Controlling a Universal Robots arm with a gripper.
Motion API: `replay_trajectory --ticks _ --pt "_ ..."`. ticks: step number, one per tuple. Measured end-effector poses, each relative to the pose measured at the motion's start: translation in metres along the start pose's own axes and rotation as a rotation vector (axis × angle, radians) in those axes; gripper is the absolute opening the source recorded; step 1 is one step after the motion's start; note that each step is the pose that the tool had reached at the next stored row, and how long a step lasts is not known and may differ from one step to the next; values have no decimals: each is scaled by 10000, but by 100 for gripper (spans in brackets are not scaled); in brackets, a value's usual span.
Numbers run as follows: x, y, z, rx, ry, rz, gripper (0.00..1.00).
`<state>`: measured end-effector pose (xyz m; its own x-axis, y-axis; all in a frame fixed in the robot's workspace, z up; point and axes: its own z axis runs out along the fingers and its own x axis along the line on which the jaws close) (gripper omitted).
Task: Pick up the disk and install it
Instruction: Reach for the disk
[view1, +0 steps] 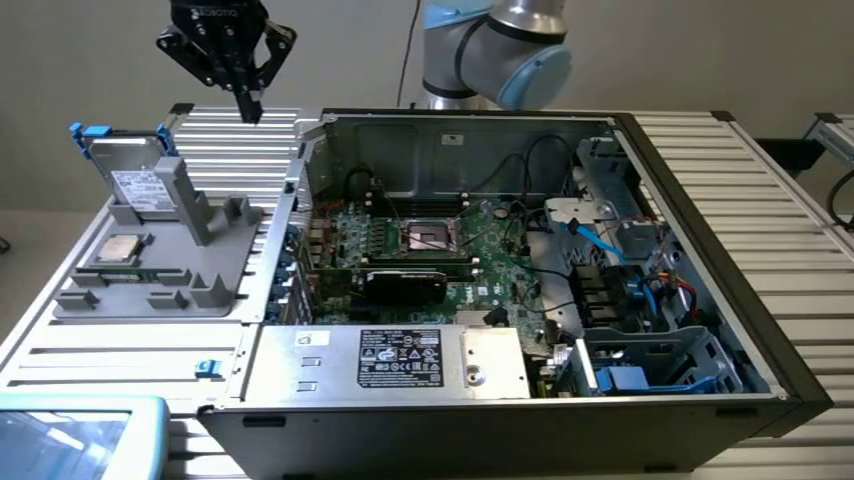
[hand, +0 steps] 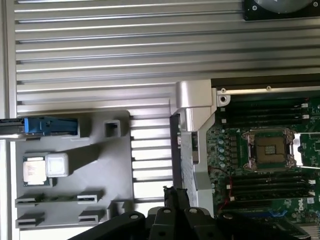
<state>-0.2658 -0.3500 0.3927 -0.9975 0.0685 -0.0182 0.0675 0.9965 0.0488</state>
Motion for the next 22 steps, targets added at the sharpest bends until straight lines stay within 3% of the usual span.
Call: replay_trajectory --ticks 14,22 --pt "646 83 -7 0 8 0 11" --pt "1014 149 -11 10 59 2 11"
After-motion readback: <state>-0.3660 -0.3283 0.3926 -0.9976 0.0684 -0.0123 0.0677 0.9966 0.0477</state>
